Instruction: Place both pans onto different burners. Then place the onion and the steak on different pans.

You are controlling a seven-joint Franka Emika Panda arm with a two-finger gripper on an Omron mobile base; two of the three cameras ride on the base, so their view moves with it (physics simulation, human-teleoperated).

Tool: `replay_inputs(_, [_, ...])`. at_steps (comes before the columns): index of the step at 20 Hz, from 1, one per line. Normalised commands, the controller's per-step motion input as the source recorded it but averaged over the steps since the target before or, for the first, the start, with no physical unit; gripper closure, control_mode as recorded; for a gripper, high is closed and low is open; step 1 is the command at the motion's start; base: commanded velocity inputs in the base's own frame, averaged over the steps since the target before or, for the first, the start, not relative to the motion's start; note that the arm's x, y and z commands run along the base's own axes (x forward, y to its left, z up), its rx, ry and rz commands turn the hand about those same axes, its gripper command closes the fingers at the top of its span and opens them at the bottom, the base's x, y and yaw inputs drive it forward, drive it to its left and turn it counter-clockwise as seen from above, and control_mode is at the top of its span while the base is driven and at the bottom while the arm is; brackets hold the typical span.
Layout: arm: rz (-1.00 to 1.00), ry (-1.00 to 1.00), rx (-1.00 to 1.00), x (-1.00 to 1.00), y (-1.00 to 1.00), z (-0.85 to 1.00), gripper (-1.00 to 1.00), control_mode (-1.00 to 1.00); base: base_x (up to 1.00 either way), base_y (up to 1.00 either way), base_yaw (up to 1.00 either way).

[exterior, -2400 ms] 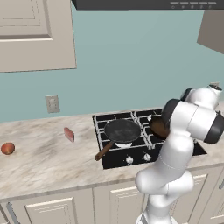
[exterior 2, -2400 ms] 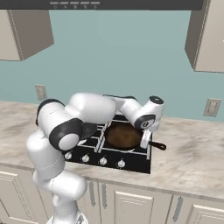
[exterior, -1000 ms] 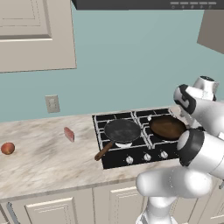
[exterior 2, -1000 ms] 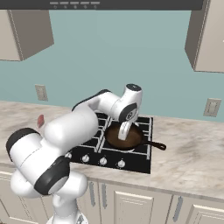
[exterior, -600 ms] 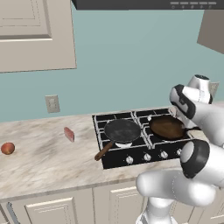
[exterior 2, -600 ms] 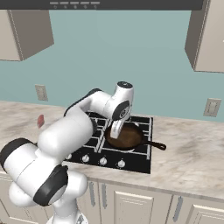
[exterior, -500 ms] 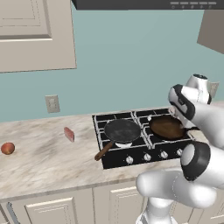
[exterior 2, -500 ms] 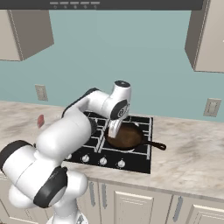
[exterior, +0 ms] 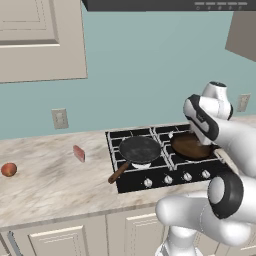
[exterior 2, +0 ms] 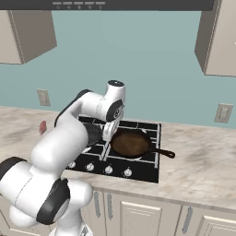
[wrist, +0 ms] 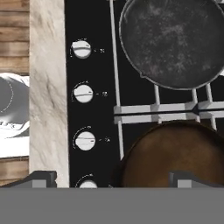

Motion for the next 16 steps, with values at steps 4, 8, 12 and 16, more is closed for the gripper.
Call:
replay_inputs(4, [0.07,0.0,0.0,-0.02,0.46,0.06,-1.0,-1.0,0.0,0.0,0.0])
replay_inputs(8, [0.08,0.0,0.01,-0.06,0.4,0.05,-1.0,-1.0,0.0,0.0,0.0])
replay_inputs(12, [0.08,0.0,0.01,-0.01,0.41,0.02,-1.0,-1.0,0.0,0.0,0.0])
replay_inputs(16, [0.09,0.0,0.01,-0.03,0.43,0.0,-1.0,-1.0,0.0,0.0,0.0])
